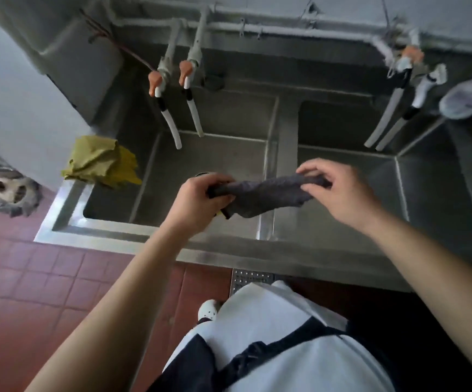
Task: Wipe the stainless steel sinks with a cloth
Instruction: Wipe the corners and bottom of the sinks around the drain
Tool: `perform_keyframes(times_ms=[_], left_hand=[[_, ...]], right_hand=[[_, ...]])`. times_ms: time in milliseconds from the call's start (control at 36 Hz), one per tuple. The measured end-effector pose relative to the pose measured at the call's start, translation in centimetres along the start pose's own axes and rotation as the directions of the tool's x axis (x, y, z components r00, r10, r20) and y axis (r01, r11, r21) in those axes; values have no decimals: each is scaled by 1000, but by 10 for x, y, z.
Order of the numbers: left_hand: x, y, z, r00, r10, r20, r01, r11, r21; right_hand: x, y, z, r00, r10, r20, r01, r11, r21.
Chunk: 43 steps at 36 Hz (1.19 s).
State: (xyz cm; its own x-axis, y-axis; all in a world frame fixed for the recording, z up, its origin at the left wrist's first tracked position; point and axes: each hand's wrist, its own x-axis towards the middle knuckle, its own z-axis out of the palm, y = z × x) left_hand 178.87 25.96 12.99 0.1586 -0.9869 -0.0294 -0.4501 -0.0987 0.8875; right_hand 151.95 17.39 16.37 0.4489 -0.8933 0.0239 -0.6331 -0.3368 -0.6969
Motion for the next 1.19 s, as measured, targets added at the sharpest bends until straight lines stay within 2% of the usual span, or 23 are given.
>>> perform_keyframes(times_ms=[83,139,222,306,389,444,500,583,639,694,750,806,833,889,944,972,1028,1111,1194], left_hand=[[12,-2,-8,996,40,81,-38,999,-26],[13,-6,-7,975,70,212,-78,997,29],[6,-13,4,899,50,435,-100,990,95],[-2,-18,14,825,7,565,-44,998,51],[-2,-22,22,739,-62,671,102,995,-20],[4,-22,30,691,-112,714,162,987,-2],[14,-22,44,699,-152,699,148,987,66],[30,-27,73,824,-146,548,22,974,226],[35,-33,89,876,-165,453,37,960,277],[34,-38,101,893,-195,404,72,951,301],[29,-42,105,919,-182,349,65,944,322],[18,-46,103,938,-82,337,-46,934,355],[11,-50,102,931,-3,364,-148,911,384],[-3,-65,100,877,88,473,-335,818,468],[-17,-81,101,817,0,577,-407,709,576],[-24,-88,102,801,-61,596,-405,678,613],[-33,-97,105,808,-100,581,-373,677,634],[-36,-93,110,860,-78,504,-296,729,617],[-23,-80,119,928,20,373,-250,775,580]], right_hand=[[-11,-5,0,998,55,-36,-56,998,-25],[-28,-4,8,995,92,-36,-94,994,-57],[-57,5,24,977,213,8,-210,971,-112],[-82,11,30,950,310,44,-302,945,-130],[-96,13,24,925,379,22,-375,922,-98],[-95,17,18,908,419,21,-414,903,-116],[-86,26,18,882,470,25,-460,872,-166],[-65,45,29,842,539,-9,-523,813,-257],[-55,57,42,814,575,-88,-571,763,-303],[-49,65,58,789,589,-173,-611,728,-310],[-50,66,70,787,560,-258,-616,733,-289],[-60,67,80,824,462,-327,-554,777,-298],[-70,69,84,853,405,-328,-505,797,-330],[-98,78,91,916,344,-208,-401,817,-415],[-128,89,98,936,351,-14,-314,820,-479],[-141,95,100,937,345,53,-279,831,-481],[-156,105,102,957,283,63,-231,877,-420],[-152,114,101,971,237,-16,-229,920,-318],[-130,121,91,963,256,-90,-269,945,-187]])
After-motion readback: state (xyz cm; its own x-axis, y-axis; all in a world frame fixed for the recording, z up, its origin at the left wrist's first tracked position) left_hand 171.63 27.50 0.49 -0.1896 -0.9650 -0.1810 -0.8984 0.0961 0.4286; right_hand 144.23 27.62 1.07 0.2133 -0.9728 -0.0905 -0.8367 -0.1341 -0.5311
